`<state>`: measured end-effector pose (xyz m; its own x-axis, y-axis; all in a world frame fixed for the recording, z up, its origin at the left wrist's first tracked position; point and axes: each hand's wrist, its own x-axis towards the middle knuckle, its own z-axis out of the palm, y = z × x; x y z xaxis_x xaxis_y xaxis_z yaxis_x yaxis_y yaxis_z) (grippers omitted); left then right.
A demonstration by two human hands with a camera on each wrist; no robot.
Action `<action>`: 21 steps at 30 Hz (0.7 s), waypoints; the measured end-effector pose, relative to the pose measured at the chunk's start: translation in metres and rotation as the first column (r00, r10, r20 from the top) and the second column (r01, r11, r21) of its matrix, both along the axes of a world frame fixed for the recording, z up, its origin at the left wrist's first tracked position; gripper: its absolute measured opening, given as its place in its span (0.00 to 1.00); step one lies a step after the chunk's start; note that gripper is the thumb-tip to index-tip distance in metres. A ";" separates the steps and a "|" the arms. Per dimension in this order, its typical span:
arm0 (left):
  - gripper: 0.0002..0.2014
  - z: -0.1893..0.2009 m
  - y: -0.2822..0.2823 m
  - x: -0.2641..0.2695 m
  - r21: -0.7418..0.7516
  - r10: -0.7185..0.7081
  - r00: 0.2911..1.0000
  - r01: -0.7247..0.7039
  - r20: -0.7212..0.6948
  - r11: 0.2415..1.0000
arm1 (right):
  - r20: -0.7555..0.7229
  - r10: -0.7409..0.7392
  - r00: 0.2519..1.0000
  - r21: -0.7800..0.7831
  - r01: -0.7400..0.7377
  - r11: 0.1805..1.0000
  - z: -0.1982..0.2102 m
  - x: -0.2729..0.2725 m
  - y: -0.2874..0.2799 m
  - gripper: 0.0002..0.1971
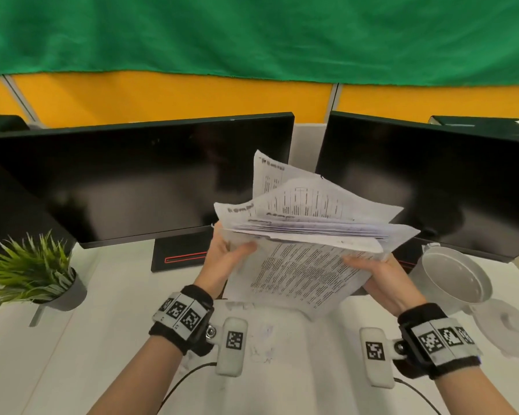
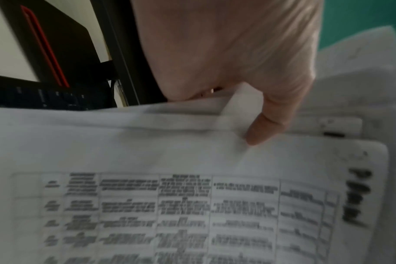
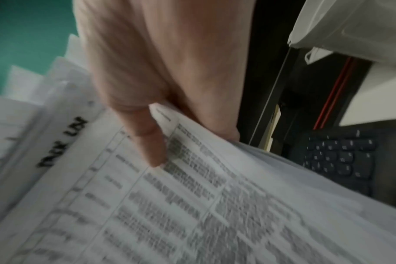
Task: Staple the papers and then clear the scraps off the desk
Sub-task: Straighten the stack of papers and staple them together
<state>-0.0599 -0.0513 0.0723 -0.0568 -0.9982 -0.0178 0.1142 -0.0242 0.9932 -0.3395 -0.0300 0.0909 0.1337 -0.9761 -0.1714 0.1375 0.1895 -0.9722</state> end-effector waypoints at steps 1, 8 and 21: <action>0.37 0.004 -0.004 0.001 0.005 -0.029 1.000 0.029 0.007 1.000 | 0.007 -0.001 1.000 -0.014 0.001 1.000 0.001 -0.003 -0.003 0.25; 0.43 0.015 -0.022 0.004 0.015 -0.280 0.935 0.284 0.217 0.959 | -0.151 -0.035 0.988 -0.120 0.017 0.993 0.013 -0.006 -0.014 0.12; 0.13 -0.001 0.019 -0.041 -0.131 0.237 0.971 -0.232 0.029 0.964 | -0.056 -0.223 0.973 -0.083 0.218 0.972 -0.010 0.009 0.001 0.16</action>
<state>-0.1006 -0.0326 0.0717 0.1772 -0.9779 0.1113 0.0577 0.1232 0.9907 -0.3309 -0.0294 0.0811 -0.0954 -0.9907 -0.0967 0.1042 0.0867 -0.9908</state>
